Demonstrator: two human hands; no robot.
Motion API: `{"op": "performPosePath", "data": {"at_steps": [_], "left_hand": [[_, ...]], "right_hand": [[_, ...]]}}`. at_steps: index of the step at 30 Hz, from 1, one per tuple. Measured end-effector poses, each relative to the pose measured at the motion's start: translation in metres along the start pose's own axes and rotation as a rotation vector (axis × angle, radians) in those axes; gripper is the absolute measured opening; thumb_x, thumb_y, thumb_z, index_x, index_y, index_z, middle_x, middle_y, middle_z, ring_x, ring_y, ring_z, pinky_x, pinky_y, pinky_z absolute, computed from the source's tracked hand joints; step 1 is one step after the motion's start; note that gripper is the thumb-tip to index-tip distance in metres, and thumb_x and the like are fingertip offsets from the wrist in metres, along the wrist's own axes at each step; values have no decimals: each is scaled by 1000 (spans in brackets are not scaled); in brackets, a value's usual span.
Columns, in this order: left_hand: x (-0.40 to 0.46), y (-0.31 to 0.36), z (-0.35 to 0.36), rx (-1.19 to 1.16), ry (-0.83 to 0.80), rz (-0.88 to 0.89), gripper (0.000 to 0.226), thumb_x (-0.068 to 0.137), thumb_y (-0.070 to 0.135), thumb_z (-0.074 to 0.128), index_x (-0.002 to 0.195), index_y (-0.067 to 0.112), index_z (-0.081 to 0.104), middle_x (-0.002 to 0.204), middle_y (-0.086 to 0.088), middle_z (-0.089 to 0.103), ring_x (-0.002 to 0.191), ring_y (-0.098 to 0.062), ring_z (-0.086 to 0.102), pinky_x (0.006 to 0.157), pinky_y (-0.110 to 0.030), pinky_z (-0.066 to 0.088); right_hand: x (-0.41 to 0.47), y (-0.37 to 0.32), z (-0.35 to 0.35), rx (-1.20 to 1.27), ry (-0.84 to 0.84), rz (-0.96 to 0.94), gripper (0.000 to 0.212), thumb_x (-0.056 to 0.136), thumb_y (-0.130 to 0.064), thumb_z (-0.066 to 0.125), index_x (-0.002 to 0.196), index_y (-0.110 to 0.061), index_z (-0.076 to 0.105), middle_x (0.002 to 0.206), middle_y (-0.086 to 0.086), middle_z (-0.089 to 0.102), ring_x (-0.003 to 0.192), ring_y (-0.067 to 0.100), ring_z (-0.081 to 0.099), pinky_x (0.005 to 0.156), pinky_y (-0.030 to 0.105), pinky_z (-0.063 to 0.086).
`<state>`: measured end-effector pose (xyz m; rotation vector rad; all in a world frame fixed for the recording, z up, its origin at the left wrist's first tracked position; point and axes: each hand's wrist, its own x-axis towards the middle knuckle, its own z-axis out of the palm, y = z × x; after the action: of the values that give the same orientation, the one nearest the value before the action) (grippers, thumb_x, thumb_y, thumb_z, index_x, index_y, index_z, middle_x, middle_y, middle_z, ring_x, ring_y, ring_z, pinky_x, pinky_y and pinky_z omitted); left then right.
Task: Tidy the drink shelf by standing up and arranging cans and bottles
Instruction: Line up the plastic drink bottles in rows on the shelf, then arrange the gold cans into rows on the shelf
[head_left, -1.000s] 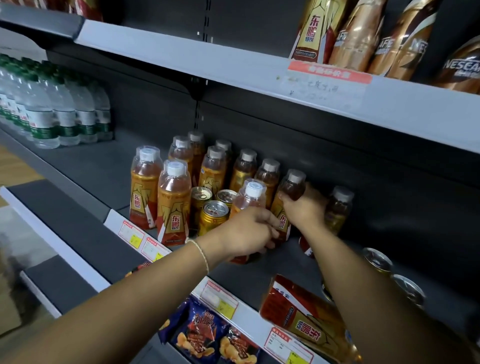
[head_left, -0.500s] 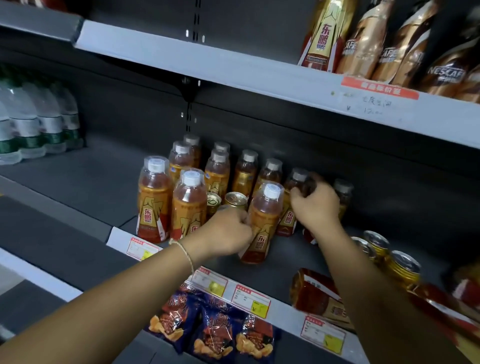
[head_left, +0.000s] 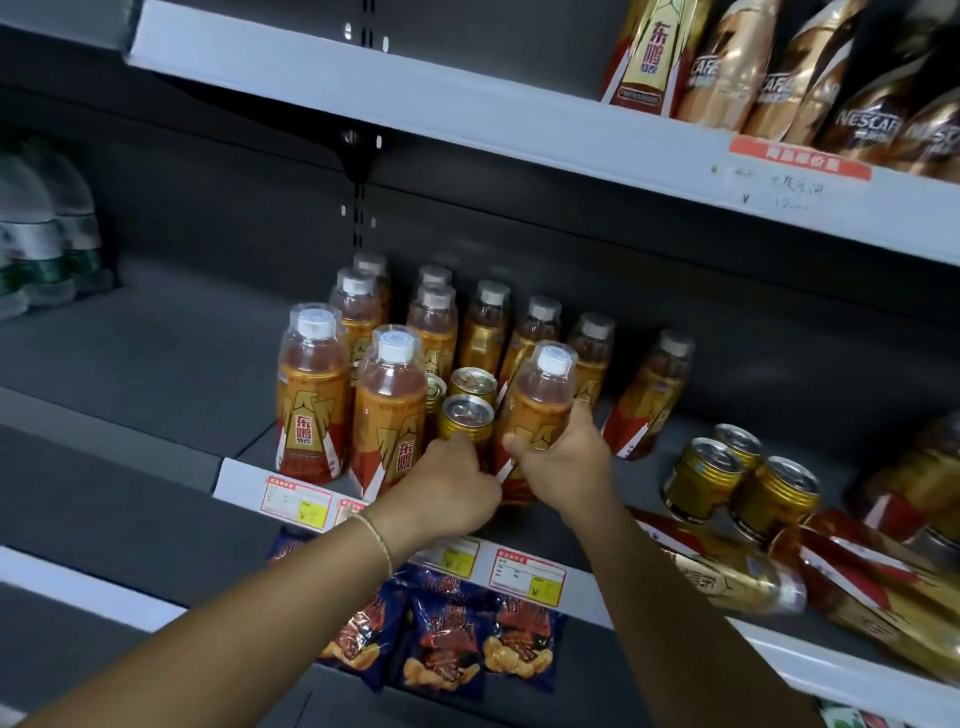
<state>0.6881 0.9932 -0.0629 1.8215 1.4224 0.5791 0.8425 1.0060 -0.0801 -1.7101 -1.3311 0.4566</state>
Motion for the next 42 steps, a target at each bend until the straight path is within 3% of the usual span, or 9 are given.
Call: {"op": "performPosePath", "data": {"at_steps": [5,10,14,19,22,25,31,35,42], "left_hand": [[5,-5,2,-73,-16,-64,23,87,20,50,109,18,46,89,9,50,79,-4,46,62,-24,36],[7,-12,4,-130,0,-134,25,85,21,50,109,19,47,93,4,54,85,-11,52,69,-28,42],[6,-12,3,-145,29,-164,41,83,18,52,122,12,45,114,-8,56,108,-27,54,96,-43,48],[8,-16,9,-191,27,-143,64,83,13,54,142,7,30,140,-14,44,133,-33,40,112,-48,34],[9,-22,15,-203,23,-95,80,83,10,53,152,6,11,148,-17,37,138,-33,33,115,-47,31],[5,-28,21,-197,35,-59,90,83,6,53,154,7,-2,150,-15,34,139,-32,34,114,-44,32],[3,-40,19,-203,87,-1,64,81,1,54,140,9,33,130,-11,53,124,-27,50,107,-42,42],[4,-44,19,-205,79,29,58,82,1,54,136,11,37,127,-10,55,121,-25,51,105,-41,44],[4,-47,27,-177,130,147,64,82,6,64,140,12,36,132,-7,51,126,-21,48,107,-36,43]], "right_hand": [[17,6,8,-19,46,13,64,84,-31,81,135,-23,44,126,0,60,117,21,59,92,33,48],[38,11,12,-40,78,3,59,85,-32,79,134,-20,47,120,-1,61,112,21,62,75,23,43],[44,16,16,32,144,57,69,81,-34,84,133,-14,43,127,8,57,111,23,60,76,24,49],[22,12,26,54,397,-168,35,82,-29,81,98,-17,51,102,3,55,101,24,57,82,36,52],[15,-2,37,152,84,-227,30,82,-25,81,97,-29,55,95,-9,62,88,7,64,71,17,53],[19,-10,51,195,-226,-99,40,76,-28,82,103,-40,56,104,-15,67,98,3,65,86,28,57],[24,-7,55,158,-225,-71,40,66,-37,88,100,-34,68,101,-11,74,98,10,70,89,43,60],[20,-10,50,123,-209,-49,48,68,-33,91,111,-23,71,103,-7,75,100,13,70,91,45,59],[6,-10,38,219,-129,-8,31,67,-27,91,92,-26,73,87,-8,77,87,11,73,83,45,62]]}}
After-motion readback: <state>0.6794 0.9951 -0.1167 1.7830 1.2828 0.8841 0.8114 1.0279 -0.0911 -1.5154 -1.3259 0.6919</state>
